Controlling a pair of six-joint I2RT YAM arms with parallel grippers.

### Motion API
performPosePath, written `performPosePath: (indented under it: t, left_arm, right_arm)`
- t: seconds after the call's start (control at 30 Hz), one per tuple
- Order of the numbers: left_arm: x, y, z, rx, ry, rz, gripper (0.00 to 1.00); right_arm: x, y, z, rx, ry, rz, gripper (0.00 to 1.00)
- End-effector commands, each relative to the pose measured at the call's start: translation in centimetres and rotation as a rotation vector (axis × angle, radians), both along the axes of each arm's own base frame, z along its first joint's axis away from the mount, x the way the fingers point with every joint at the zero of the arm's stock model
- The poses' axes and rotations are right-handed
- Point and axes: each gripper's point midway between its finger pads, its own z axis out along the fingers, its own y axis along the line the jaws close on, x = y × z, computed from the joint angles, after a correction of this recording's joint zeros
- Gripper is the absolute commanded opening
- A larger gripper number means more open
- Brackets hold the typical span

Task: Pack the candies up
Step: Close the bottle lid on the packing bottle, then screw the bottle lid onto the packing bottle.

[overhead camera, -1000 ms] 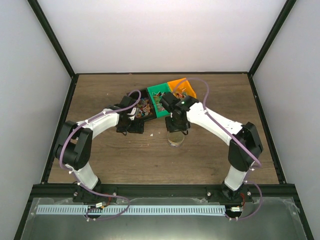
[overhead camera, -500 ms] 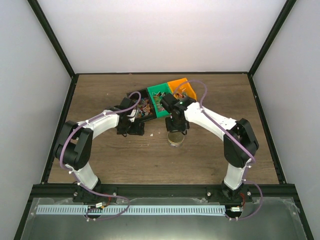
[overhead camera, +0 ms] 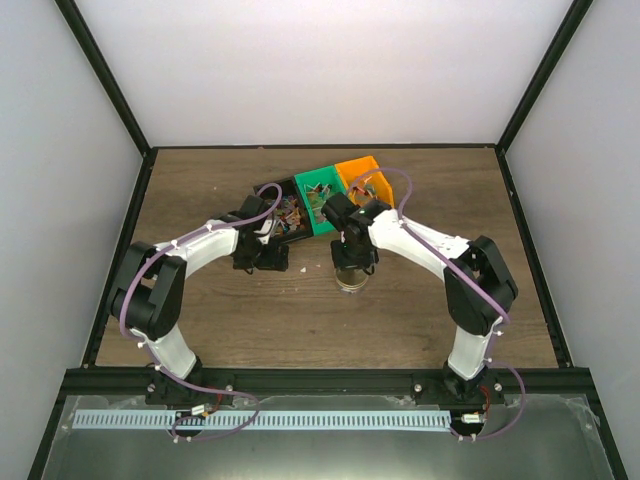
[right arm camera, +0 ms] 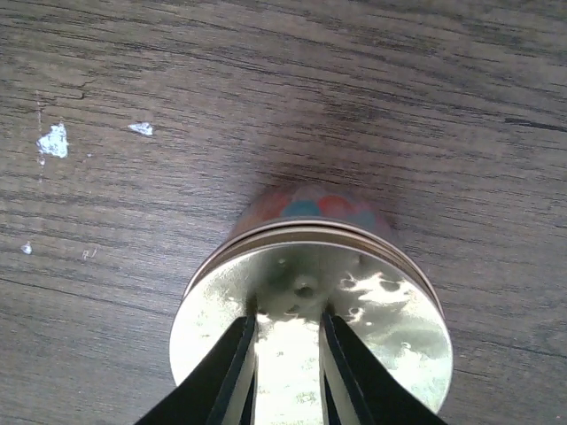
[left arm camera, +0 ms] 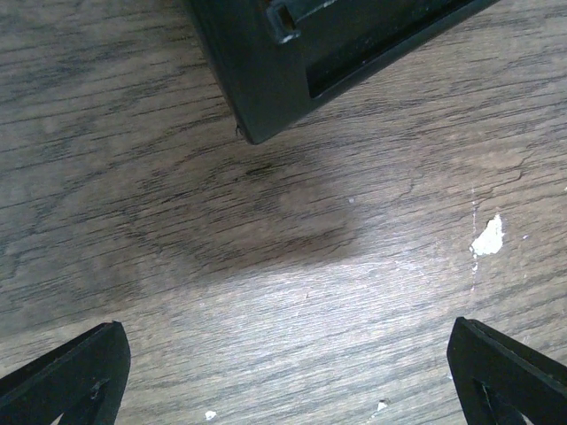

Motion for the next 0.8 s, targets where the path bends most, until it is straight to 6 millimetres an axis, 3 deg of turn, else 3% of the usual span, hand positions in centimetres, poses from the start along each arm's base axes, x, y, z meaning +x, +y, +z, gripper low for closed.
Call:
performPosePath:
  t: [0.0,0.27,0.4,0.47,0.53,0.57,0.63,0.77]
  left_arm:
    - [0.2,0.2,0.6,-0.002,-0.015,0.016,1.00]
    - [0.0,0.4,0.4,0.001,-0.013,0.031,1.00]
    - [0.7,-0.2,1.5,-0.046,-0.065,0.050,1.00]
    - [1.3,-0.7,2.7,-0.091,-0.118,0.066,1.00]
    - [2.1,-1.1,4.5,-0.140,-0.195,0.094,1.00]
    - [2.3,-1.3,5.5,-0.165,-0.235,0.103,1.00]
    - [2.3,-1.8,7.3,-0.214,-0.309,0.095,1.00]
    - [1.9,-1.2,10.1,-0.305,-0.451,0.167,1.00]
  right_arm:
    - [0.4,0.0,0.1,0.015,-0.011,0.002,0.22]
    - [1.9,0.7,4.8,0.083,-0.127,-0.013,0.22]
    - [3.1,0.9,8.9,0.156,-0.259,-0.042,0.24]
    - [3.6,0.7,11.3,0.213,-0.354,-0.066,0.37]
    - [4.0,0.5,13.2,0.269,-0.422,-0.081,0.67]
    - [4.2,0.6,13.8,0.304,-0.438,-0.072,0.73]
    - [5.4,1.0,15.8,0.426,-0.448,-0.062,0.76]
    - [7.7,1.1,20.3,0.577,-0.531,-0.102,0.71]
